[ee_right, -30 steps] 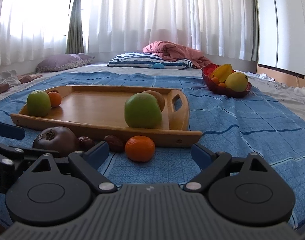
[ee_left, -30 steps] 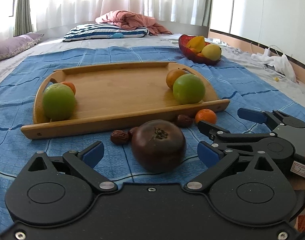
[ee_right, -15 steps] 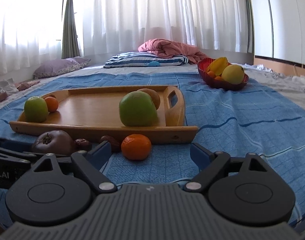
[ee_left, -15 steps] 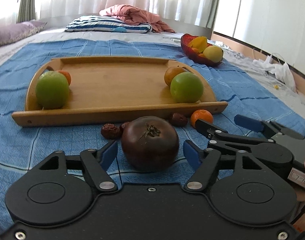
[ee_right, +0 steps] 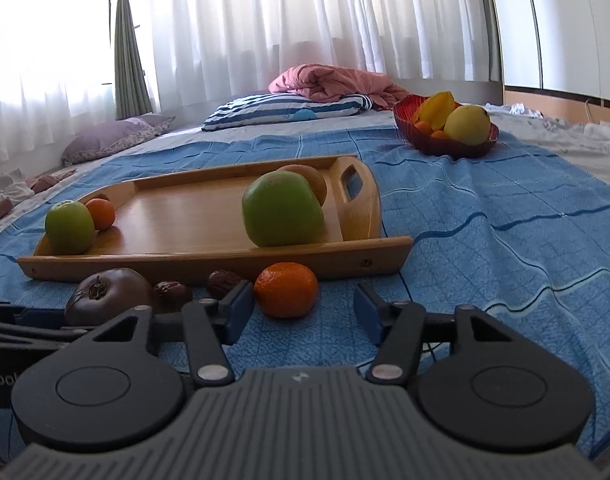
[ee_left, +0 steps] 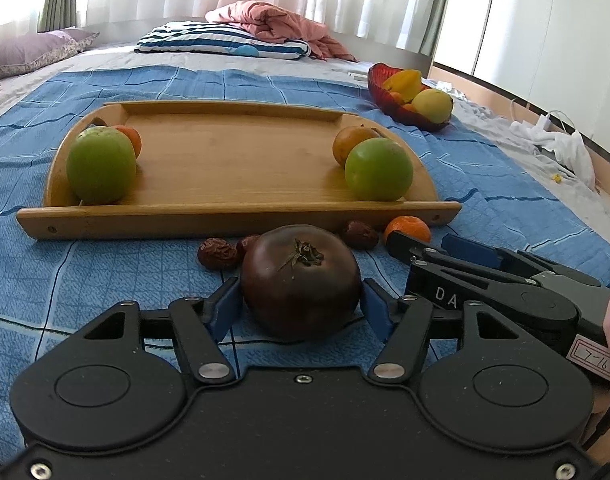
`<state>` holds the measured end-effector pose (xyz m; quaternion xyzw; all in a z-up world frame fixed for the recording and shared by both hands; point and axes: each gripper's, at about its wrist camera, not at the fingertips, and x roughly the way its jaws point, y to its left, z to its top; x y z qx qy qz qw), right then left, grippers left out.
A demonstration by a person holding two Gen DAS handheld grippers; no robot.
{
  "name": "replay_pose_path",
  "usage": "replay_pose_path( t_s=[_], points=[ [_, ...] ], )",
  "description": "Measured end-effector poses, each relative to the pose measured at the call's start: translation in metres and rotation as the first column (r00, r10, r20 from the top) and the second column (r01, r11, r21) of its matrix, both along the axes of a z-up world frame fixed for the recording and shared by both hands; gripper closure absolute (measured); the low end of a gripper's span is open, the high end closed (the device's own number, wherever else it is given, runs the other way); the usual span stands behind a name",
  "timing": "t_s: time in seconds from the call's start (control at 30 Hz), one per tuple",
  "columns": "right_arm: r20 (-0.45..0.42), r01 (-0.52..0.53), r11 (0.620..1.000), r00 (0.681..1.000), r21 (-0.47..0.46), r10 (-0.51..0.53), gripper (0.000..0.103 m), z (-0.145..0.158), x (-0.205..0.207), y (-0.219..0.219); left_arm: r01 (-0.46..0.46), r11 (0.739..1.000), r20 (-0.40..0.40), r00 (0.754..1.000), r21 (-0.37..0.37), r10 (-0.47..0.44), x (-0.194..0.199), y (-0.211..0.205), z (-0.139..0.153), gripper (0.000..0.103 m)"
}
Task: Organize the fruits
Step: 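Close the left tool on the dark pomegranate while the right tool grasps the tangerine, then lift and carry the pomegranate and tangerine over the wooden tray with both tools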
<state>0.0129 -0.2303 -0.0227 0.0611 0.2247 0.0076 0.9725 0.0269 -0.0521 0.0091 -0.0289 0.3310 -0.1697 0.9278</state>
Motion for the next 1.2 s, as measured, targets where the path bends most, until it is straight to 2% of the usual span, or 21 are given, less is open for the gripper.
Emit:
replay_pose_path(
  t_s=[0.27,0.5,0.83,1.2],
  points=[
    [-0.011,-0.012,1.0,1.0,0.0,0.012,0.04,-0.001,0.002,0.0,-0.007,1.0,0.011,1.0,0.013,0.007,-0.003,-0.004,0.0,0.042],
    [-0.02,-0.032,0.999,0.999,-0.004,0.032,0.049,-0.001,0.004,0.004,-0.016,1.0,0.006,1.0,0.019,0.016,-0.006,-0.003,0.003,0.042],
    [-0.012,-0.05,0.998,0.999,-0.041,0.049,0.05,-0.001,0.004,0.017,-0.027,0.999,0.028,0.999,0.041,0.026,-0.016,0.004,0.003,0.042],
    [-0.019,-0.04,0.999,0.999,-0.023,0.04,0.052,-0.002,0.005,0.013,-0.069,0.998,0.072,0.995,0.005,0.069,-0.015,0.004,-0.006,0.041]
  ],
)
